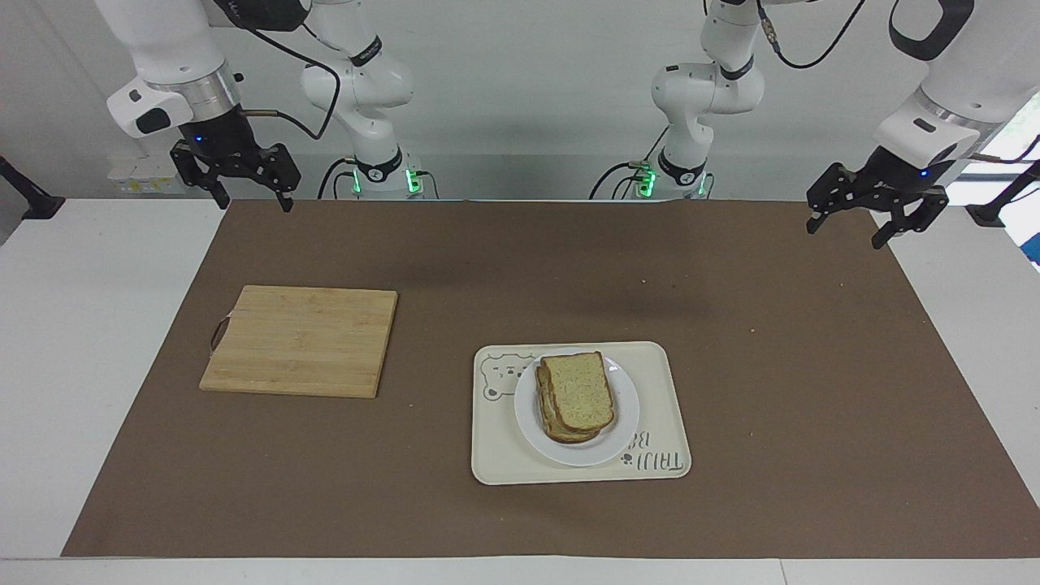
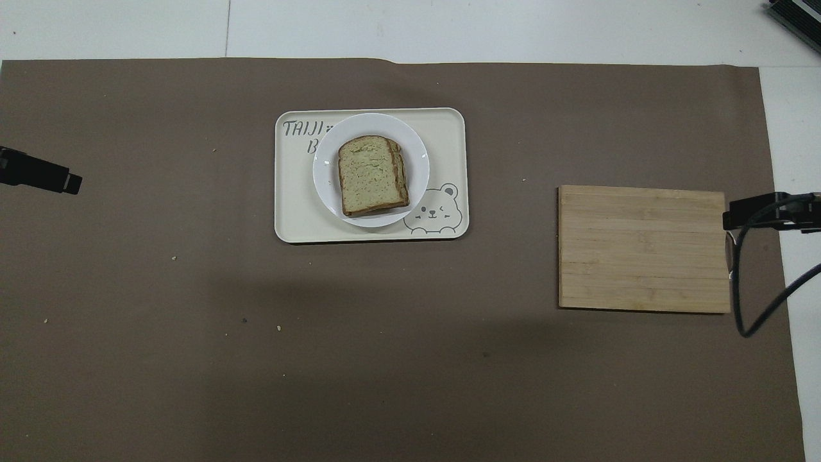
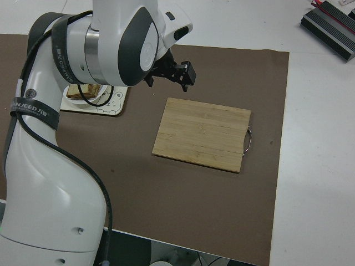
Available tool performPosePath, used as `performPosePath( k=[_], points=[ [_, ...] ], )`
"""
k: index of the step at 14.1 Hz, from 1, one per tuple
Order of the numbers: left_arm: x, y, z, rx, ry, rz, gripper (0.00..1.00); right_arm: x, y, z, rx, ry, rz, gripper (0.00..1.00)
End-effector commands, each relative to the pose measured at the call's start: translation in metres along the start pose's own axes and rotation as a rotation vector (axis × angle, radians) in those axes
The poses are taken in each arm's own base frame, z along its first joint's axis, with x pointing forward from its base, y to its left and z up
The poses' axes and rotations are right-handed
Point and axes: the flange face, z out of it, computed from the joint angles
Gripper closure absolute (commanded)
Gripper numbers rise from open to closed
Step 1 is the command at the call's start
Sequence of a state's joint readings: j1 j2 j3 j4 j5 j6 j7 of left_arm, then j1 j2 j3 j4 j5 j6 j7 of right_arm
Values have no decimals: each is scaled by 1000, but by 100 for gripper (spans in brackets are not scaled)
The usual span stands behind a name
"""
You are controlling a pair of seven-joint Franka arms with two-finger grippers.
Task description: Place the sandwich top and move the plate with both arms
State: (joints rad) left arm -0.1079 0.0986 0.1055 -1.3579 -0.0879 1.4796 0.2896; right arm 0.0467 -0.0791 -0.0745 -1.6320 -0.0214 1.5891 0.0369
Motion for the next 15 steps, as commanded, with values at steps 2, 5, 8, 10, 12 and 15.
performPosePath(
  k=[2, 5, 8, 10, 12, 15],
  points=[
    [-26, 7, -37, 51, -14, -70, 0, -3, 1, -1, 6, 2, -13, 0],
    [-41, 15, -58, 60, 21, -125, 0, -3, 1, -1, 6, 2, -13, 0],
    [-46, 14, -56, 47, -10, -127, 0, -3, 1, -1, 6, 2, -13, 0],
    [-46, 10, -56, 43, -4, -135, 0, -3, 1, -1, 7, 2, -12, 0],
    [-45, 4, -57, 49, 14, -147, 0, -3, 1, -1, 7, 2, -12, 0],
    [-45, 10, -55, 55, -5, -152, 0, -3, 1, -1, 6, 2, -13, 0]
  ],
)
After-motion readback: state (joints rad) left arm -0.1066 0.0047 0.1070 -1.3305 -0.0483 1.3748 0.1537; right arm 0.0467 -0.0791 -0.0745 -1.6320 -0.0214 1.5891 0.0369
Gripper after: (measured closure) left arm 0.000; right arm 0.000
